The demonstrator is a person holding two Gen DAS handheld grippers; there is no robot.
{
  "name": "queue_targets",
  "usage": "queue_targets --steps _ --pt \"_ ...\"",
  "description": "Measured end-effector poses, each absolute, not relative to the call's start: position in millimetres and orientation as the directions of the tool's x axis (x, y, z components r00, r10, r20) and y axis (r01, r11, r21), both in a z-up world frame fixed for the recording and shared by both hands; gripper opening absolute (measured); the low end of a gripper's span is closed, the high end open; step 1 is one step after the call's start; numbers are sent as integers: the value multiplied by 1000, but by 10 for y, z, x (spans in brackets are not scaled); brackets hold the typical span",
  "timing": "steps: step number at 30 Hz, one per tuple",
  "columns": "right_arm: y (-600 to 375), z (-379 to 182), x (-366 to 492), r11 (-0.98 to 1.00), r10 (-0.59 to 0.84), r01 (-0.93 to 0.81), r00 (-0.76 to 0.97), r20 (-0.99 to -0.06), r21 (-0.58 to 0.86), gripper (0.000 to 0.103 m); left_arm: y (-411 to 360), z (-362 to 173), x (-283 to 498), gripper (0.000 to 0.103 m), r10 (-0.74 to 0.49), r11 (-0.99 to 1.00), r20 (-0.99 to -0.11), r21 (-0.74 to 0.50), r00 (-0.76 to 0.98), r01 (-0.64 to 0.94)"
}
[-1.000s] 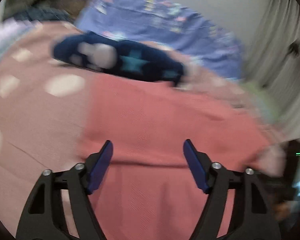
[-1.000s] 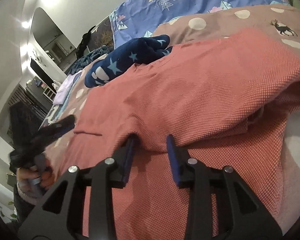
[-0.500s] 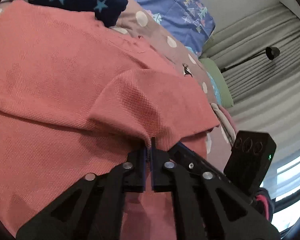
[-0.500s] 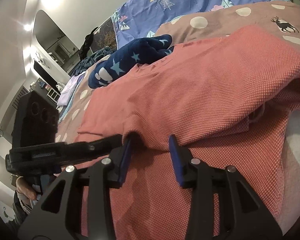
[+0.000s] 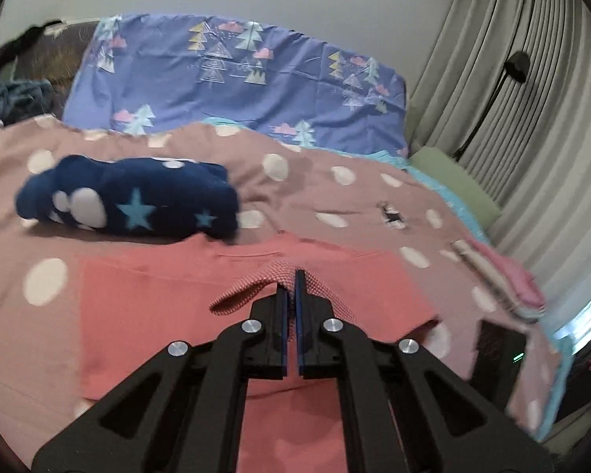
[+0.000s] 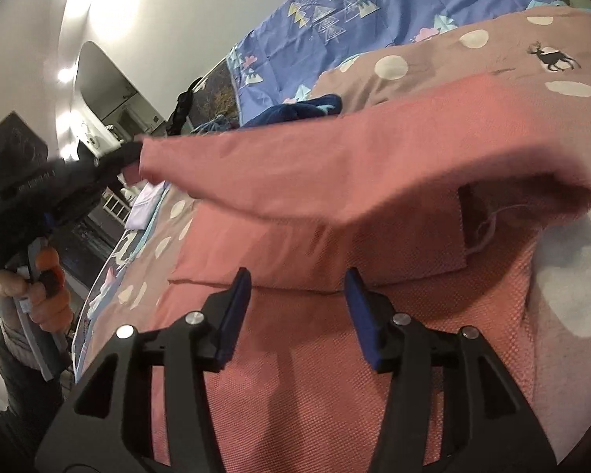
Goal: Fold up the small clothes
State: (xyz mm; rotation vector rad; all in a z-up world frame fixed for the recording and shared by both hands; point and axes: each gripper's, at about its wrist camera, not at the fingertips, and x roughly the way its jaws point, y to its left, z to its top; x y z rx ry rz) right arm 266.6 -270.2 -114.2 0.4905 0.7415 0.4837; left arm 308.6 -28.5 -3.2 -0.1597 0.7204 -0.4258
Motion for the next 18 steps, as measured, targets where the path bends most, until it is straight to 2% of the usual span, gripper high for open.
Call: queue_targets --steps 3,5,9,12,15,18 --pt "-2857 -1079 2579 827 459 -145 732 -503 544 47 -116 -111 3135 2 -402 916 -625 -276 669 292" --pt "-2968 -1080 2580 862 347 -34 768 -538 506 36 -27 -120 3157 2 -384 923 -622 -261 683 282" --pt "-3100 -1221 2674 843 322 62 736 -595 534 28 199 -29 3135 2 -333 943 -593 -203 733 264" --pt "-3036 -1206 2677 869 294 59 738 -608 492 31 381 -97 3152 2 -275 961 -608 -150 745 232" --pt "-3020 -1206 2679 871 298 51 737 -606 489 34 569 -441 3210 3 -197 978 -678 -91 708 185" --pt "-3006 -1212 2713 870 303 46 736 -605 491 36 715 -889 3267 15 -119 990 -762 -46 637 130"
